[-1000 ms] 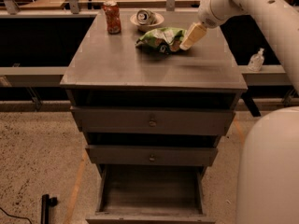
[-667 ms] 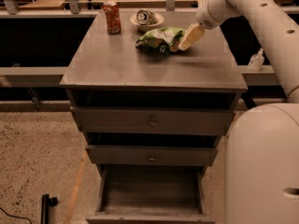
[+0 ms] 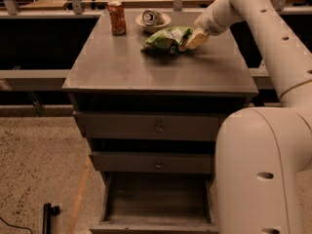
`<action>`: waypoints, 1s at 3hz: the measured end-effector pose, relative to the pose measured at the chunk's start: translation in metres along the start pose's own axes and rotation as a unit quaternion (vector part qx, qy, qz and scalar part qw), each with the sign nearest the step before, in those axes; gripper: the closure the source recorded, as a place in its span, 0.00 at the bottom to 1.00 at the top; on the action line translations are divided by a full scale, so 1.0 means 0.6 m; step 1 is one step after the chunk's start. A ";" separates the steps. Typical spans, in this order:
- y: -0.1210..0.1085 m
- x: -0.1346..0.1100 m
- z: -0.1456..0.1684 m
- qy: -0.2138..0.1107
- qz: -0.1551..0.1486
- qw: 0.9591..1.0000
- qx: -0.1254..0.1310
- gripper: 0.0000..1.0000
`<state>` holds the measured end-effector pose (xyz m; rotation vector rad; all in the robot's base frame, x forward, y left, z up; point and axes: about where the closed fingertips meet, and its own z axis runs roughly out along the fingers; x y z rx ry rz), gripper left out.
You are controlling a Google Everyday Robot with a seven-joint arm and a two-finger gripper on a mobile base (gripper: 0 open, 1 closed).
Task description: Place green rice chip bag into bottom drawer
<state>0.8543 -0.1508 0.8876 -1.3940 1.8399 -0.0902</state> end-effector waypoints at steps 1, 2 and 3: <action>0.018 -0.007 0.011 -0.020 -0.022 0.999 -0.031 0.65; 0.055 -0.026 0.014 -0.057 -0.065 0.993 -0.078 0.88; 0.056 -0.020 -0.009 -0.060 -0.077 0.992 -0.084 1.00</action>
Offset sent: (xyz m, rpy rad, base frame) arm -0.0090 0.0262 0.0061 0.0167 0.0511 0.4375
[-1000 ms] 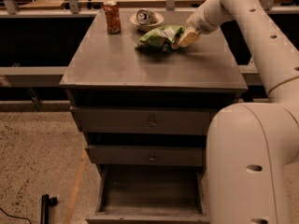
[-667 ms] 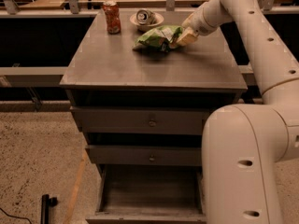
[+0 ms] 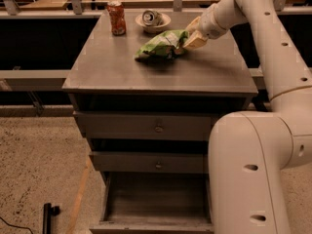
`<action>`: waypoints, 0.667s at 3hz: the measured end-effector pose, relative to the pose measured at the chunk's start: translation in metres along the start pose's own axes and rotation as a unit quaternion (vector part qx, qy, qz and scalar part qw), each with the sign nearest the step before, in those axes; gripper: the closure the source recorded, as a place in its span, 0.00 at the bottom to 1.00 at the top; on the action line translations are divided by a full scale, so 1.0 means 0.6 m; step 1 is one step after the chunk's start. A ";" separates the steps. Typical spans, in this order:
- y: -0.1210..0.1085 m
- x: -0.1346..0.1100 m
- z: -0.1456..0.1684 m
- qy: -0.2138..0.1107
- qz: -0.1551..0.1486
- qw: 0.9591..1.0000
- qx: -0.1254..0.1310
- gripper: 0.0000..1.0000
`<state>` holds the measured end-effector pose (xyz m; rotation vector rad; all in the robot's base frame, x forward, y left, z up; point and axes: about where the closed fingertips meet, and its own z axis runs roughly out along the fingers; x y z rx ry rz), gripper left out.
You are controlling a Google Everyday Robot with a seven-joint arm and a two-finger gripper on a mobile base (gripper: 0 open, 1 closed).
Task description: Place green rice chip bag into bottom drawer
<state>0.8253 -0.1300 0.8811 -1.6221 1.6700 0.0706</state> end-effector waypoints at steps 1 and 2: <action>-0.013 0.013 -0.059 0.001 0.032 0.999 0.032 1.00; -0.029 -0.008 -0.177 -0.028 0.082 0.991 0.102 1.00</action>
Offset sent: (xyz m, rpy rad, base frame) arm -0.1596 -0.0260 -0.0029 0.2497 0.0650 -0.3066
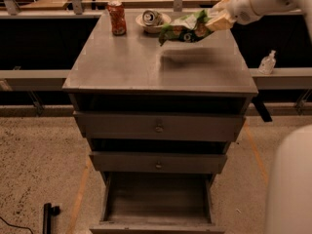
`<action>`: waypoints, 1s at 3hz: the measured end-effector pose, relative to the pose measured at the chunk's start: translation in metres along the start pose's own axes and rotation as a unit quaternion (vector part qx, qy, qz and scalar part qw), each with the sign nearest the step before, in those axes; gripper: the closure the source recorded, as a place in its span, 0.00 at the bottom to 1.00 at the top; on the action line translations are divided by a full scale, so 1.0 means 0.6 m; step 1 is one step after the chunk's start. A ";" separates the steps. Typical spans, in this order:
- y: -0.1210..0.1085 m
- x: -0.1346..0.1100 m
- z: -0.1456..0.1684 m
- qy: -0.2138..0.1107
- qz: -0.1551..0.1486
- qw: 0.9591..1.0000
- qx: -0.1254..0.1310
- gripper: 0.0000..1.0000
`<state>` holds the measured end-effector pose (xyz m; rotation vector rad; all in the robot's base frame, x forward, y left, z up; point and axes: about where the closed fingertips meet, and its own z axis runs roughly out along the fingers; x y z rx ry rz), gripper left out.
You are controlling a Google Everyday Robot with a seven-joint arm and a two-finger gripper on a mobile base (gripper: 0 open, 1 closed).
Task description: Place green rice chip bag into bottom drawer
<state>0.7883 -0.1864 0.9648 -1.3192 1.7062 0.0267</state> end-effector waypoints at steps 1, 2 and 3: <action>0.003 -0.030 -0.030 -0.018 0.004 1.000 0.021 1.00; 0.004 -0.029 -0.026 -0.017 0.004 1.000 0.019 1.00; 0.030 -0.027 -0.029 -0.027 0.020 0.999 0.007 1.00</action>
Offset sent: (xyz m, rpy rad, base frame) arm -0.0143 0.0030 0.0233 0.0360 -0.0445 -0.0169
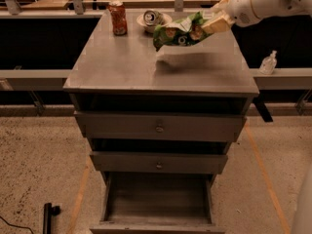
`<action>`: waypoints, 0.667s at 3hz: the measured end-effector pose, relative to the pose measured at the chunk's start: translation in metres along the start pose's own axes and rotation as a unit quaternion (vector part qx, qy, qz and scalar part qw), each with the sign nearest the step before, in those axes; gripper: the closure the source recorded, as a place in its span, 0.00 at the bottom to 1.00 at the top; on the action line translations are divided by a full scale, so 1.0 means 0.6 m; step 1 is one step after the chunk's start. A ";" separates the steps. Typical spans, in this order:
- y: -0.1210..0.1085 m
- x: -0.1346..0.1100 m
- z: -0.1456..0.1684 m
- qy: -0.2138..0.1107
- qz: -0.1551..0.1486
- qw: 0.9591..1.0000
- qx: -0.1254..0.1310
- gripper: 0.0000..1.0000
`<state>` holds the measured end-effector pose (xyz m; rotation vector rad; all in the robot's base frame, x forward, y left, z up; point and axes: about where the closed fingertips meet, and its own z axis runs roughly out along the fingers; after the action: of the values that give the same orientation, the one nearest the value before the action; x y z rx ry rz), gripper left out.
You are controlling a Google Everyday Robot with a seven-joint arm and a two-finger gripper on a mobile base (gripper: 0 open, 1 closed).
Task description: Place green rice chip bag into bottom drawer
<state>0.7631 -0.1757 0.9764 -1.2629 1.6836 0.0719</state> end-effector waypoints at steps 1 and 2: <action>0.080 0.008 -0.011 -0.028 0.047 0.998 -0.030 1.00; 0.165 -0.002 -0.044 -0.074 0.100 0.991 -0.055 1.00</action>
Offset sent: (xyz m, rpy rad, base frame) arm -0.1681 0.0564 -0.0709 0.4073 0.2418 0.0911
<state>0.6710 -0.1442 0.9437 -1.1363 1.6901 0.3736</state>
